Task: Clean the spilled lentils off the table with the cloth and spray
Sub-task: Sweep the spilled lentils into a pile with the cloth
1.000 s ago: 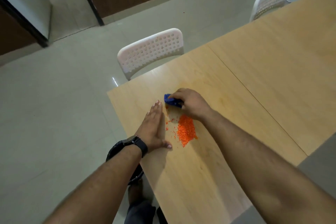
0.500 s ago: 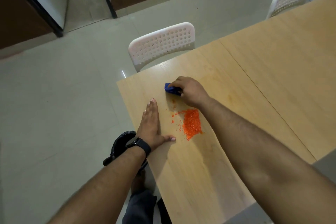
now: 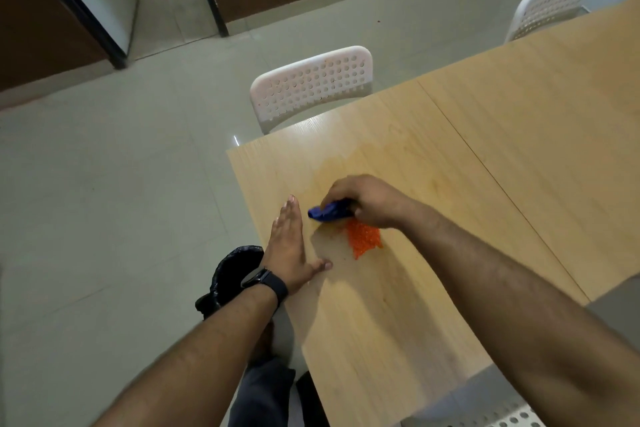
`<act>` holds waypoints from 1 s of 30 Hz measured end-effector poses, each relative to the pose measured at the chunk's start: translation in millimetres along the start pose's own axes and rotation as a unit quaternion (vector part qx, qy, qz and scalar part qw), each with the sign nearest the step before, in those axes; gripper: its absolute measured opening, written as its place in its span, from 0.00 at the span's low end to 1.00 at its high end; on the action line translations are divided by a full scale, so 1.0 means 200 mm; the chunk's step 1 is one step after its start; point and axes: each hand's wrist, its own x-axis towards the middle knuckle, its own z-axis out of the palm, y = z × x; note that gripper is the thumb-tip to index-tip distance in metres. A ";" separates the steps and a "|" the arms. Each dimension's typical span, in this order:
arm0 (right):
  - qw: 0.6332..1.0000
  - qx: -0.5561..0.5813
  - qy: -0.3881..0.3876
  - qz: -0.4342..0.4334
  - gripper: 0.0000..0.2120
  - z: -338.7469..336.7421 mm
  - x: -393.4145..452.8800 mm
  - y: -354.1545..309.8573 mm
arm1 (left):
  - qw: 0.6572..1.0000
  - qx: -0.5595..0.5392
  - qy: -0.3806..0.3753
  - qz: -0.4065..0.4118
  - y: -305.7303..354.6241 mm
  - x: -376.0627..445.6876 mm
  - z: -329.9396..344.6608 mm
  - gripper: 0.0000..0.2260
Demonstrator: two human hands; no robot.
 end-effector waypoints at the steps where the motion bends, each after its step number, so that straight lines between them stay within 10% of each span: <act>1: 0.999 0.012 0.030 0.015 0.26 -0.03 0.00 0.04 | 1.000 0.001 -0.003 0.004 0.00 0.00 0.00 0.65; 8: 0.982 -0.032 0.109 0.152 0.27 -0.01 0.01 0.22 | 0.999 0.038 -0.015 0.030 0.03 -0.01 0.02 0.59; 16: 0.996 -0.002 0.048 0.072 0.31 0.13 -0.13 0.06 | 0.996 0.064 -0.052 0.037 0.11 -0.01 0.03 0.52; 22: 0.931 0.157 0.273 0.183 0.25 0.05 -0.25 0.21 | 0.995 0.079 -0.050 0.039 0.11 -0.03 0.04 0.50; 30: 0.920 0.068 0.253 0.292 0.29 0.22 -0.29 0.24 | 0.995 0.081 -0.039 0.046 0.10 -0.02 0.06 0.50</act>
